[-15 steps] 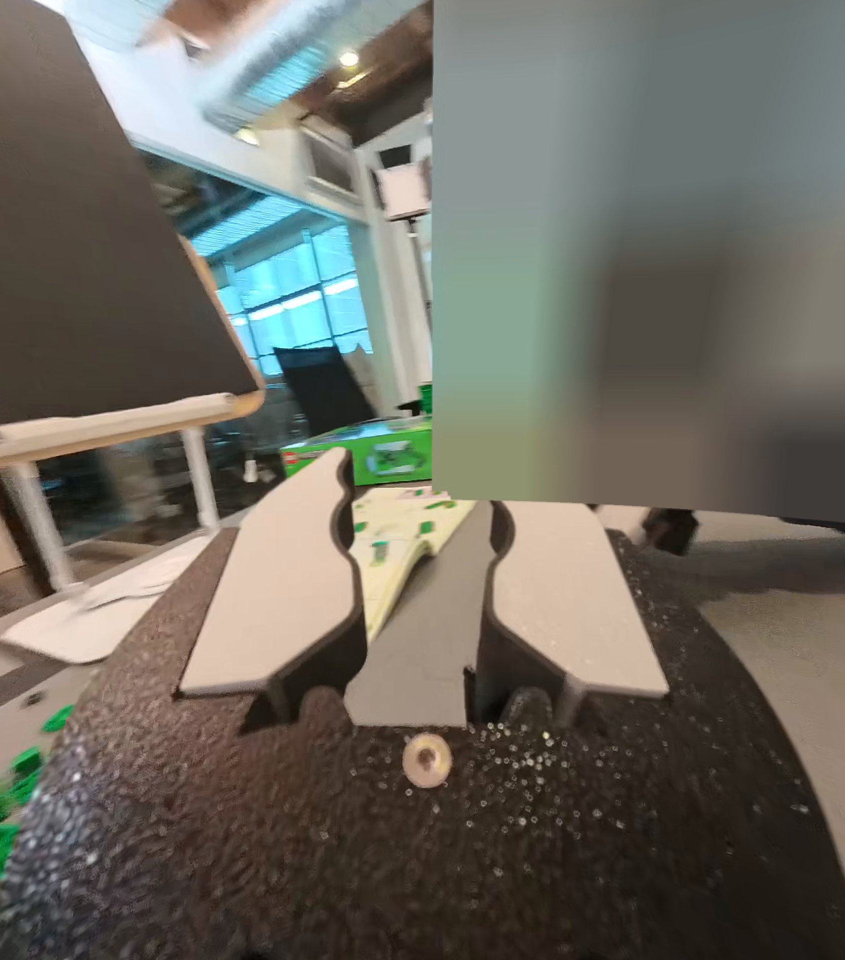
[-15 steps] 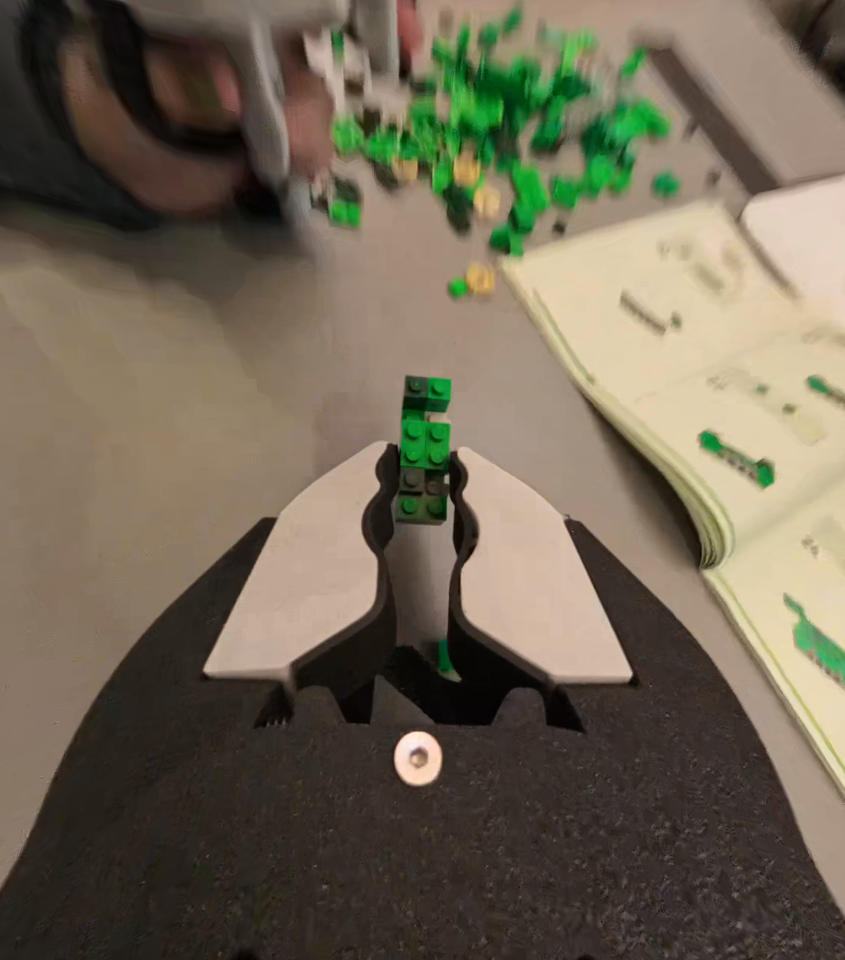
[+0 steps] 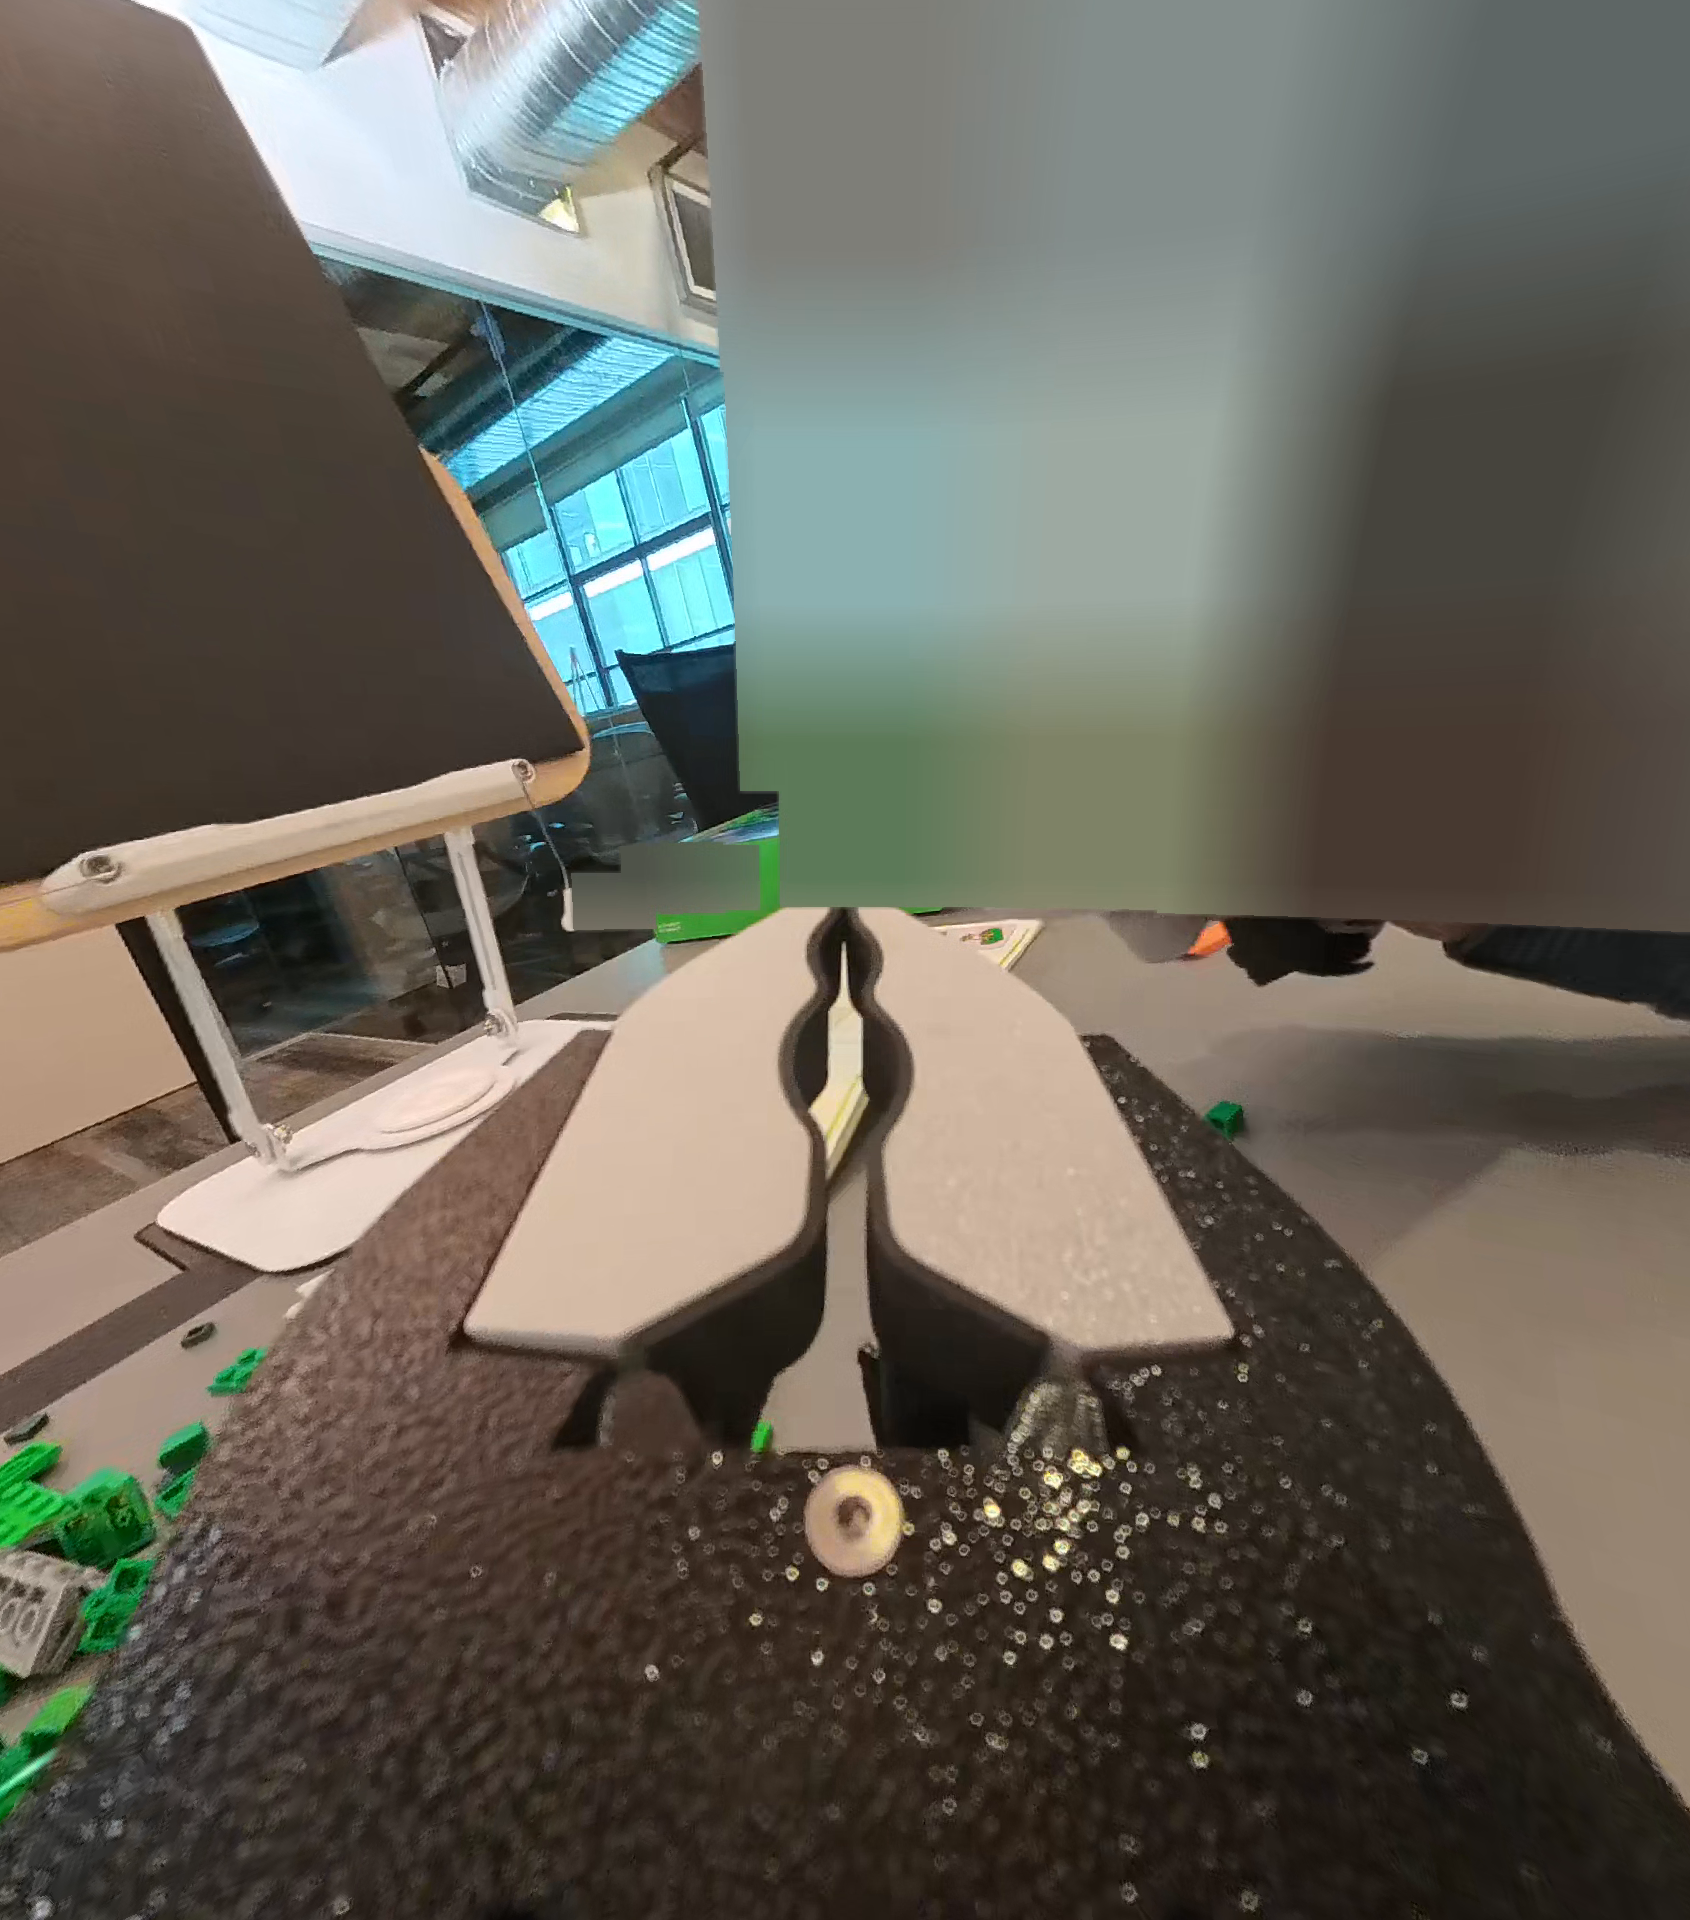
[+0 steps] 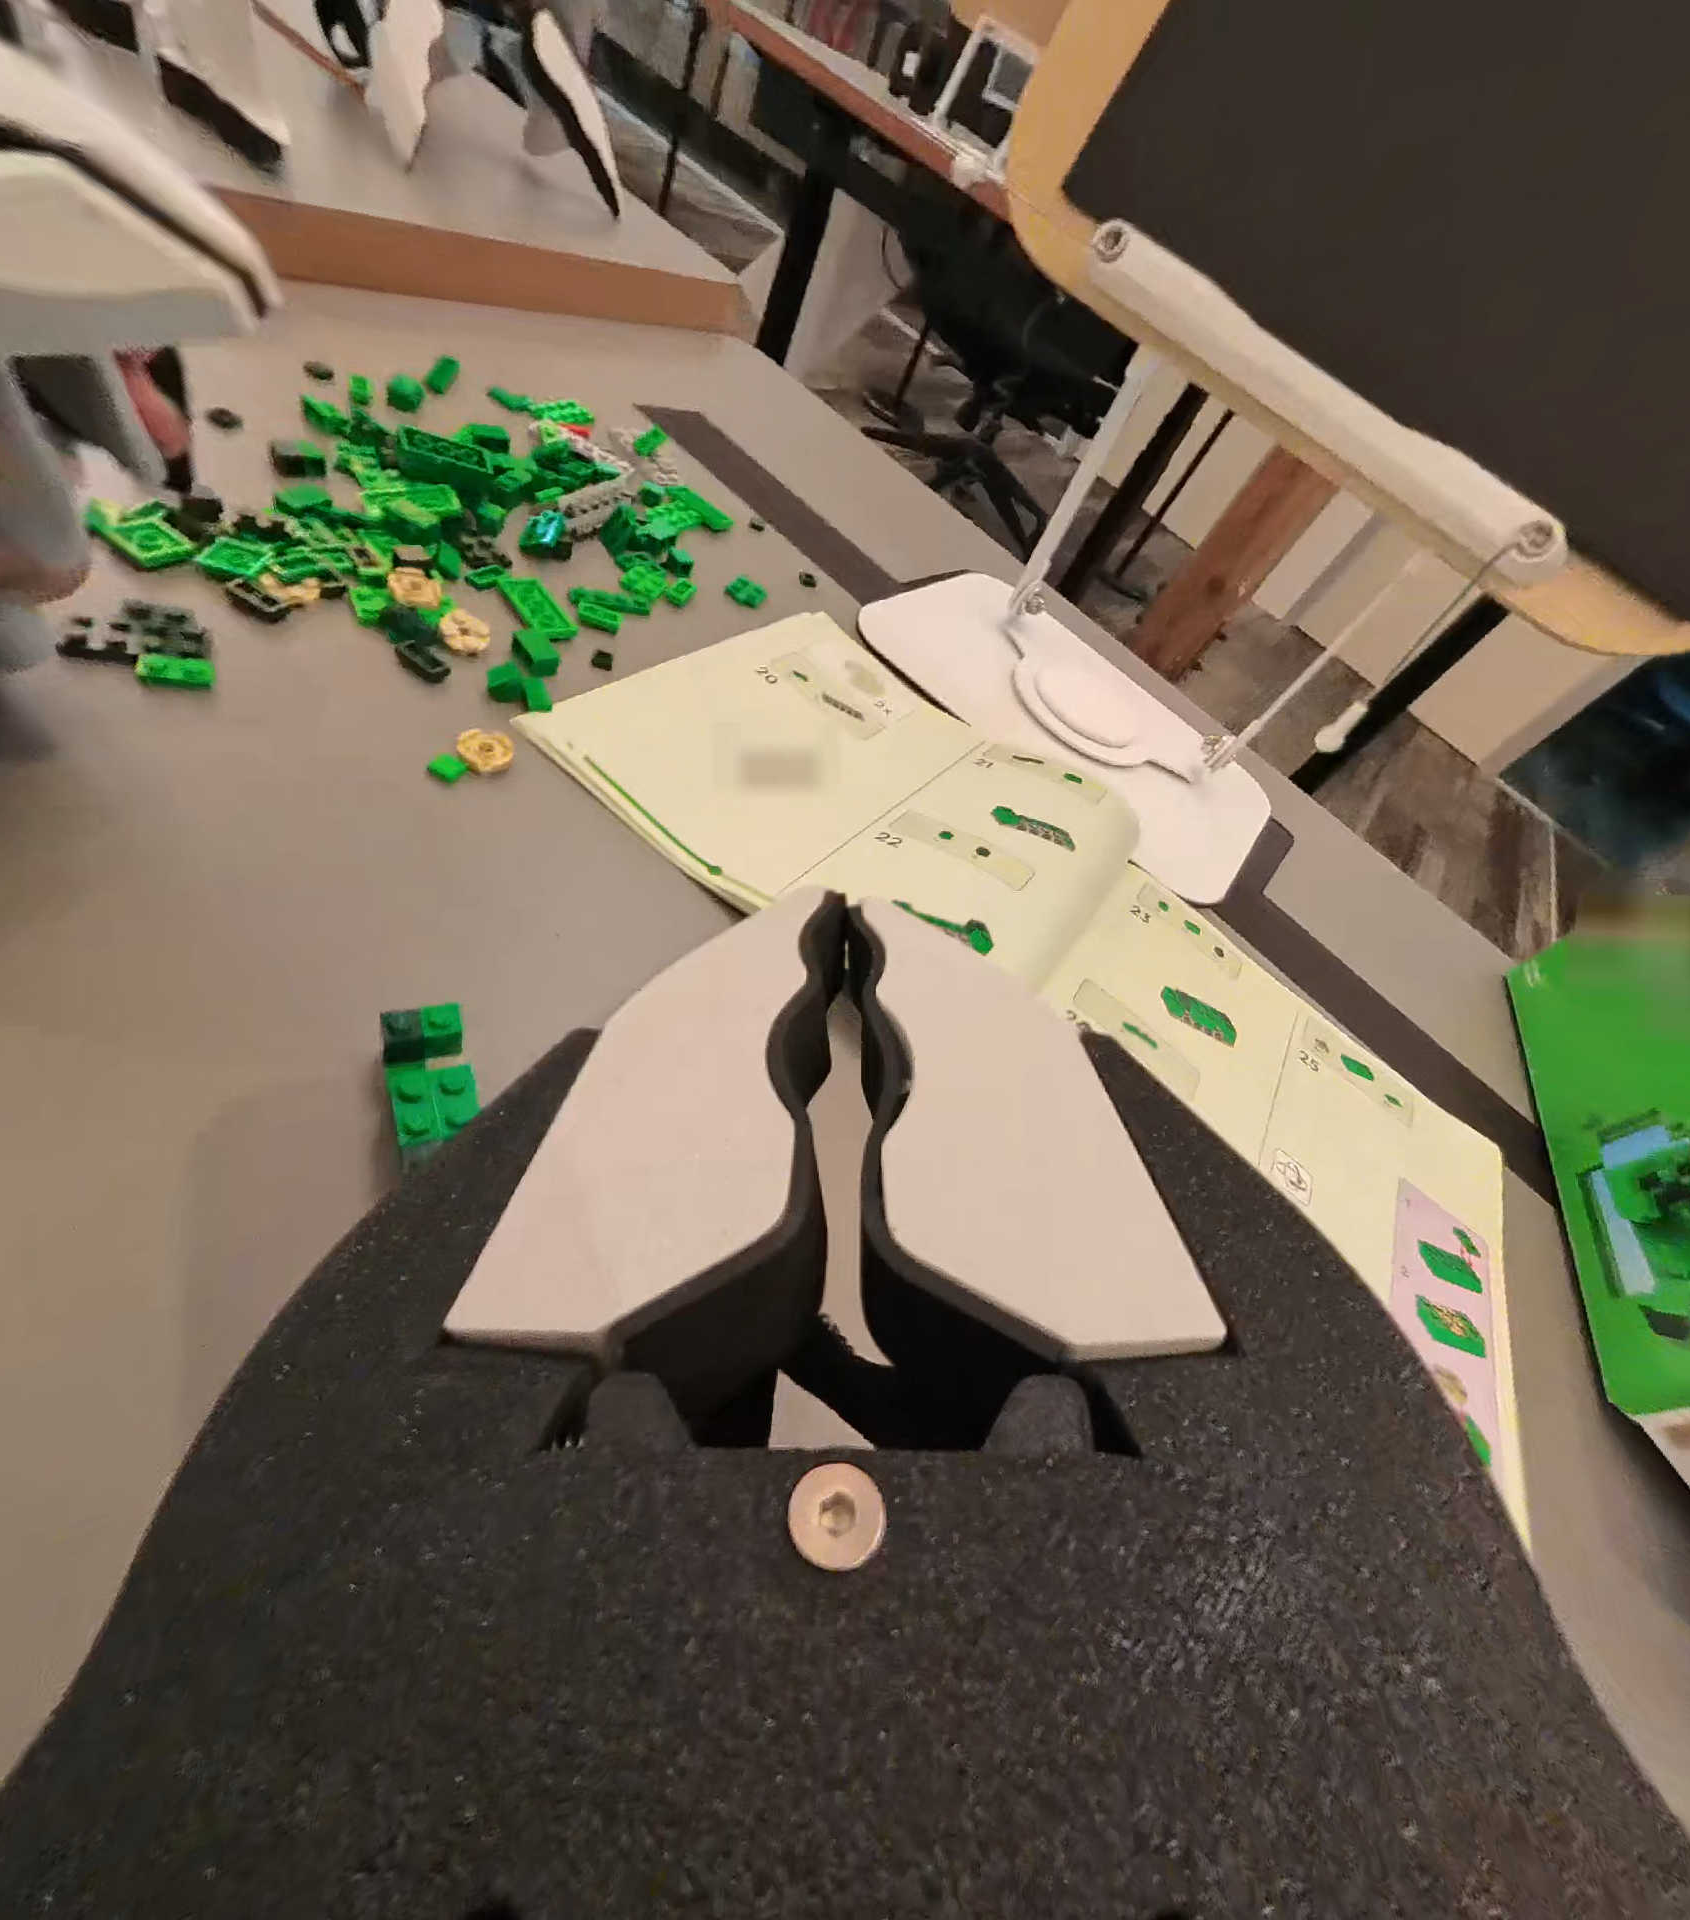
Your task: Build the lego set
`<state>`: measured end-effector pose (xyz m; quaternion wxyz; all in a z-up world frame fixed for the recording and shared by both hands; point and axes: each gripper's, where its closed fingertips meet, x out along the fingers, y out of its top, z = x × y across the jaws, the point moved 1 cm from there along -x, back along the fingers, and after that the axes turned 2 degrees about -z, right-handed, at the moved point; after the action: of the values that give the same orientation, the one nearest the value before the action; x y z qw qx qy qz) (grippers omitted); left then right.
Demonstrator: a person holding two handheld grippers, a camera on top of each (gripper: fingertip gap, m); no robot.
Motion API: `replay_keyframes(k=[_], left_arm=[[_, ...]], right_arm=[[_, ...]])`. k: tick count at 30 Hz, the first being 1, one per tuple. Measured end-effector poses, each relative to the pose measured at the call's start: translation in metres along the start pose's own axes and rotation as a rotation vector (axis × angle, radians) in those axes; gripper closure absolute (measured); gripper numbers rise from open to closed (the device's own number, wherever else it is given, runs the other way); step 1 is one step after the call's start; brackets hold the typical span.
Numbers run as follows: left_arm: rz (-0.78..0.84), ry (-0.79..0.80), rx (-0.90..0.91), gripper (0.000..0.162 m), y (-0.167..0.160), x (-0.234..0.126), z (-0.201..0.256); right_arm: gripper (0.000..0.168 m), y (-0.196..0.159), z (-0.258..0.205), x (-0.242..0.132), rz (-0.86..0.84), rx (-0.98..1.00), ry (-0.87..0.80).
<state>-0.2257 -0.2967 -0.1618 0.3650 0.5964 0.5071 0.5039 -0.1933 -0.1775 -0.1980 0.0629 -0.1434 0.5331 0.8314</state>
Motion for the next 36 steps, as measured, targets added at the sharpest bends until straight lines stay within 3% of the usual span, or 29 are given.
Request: replay_keyframes(k=[4,8,9,10,13,17,21,24,30,36], left_arm=[[-0.018,-0.001,0.056,0.162,0.000,0.002,0.007],[0.007,0.010,0.052,0.162,0.005,0.002,0.008],[0.020,0.019,0.036,0.162,0.006,0.003,0.006],[0.034,0.023,0.019,0.162,0.007,0.003,0.004],[0.049,0.058,-0.027,0.162,0.006,0.004,-0.008],[0.076,0.118,-0.032,0.162,0.008,-0.001,-0.022],[0.081,0.131,-0.037,0.162,0.009,-0.002,-0.024],[0.082,0.125,-0.044,0.162,0.009,-0.001,-0.024],[0.089,0.122,-0.062,0.162,0.010,0.000,-0.025],[0.086,0.116,-0.079,0.162,0.008,0.001,-0.025]], right_arm=[[0.168,0.008,0.000,0.020,-0.039,-0.070,0.017],[0.167,0.047,-0.012,0.065,-0.035,-0.163,0.220],[0.152,0.061,-0.014,0.082,-0.027,-0.176,0.264],[0.127,0.076,-0.013,0.101,-0.021,-0.169,0.282],[0.114,0.100,-0.034,0.155,-0.138,-0.151,0.512],[0.137,0.109,-0.068,0.224,-0.342,-0.051,0.719],[0.150,0.107,-0.112,0.260,-0.623,0.169,0.926],[0.154,0.103,-0.120,0.285,-0.711,0.184,0.891],[0.144,0.081,-0.126,0.302,-0.885,0.066,0.823],[0.147,0.071,-0.129,0.305,-0.907,-0.048,0.790]])
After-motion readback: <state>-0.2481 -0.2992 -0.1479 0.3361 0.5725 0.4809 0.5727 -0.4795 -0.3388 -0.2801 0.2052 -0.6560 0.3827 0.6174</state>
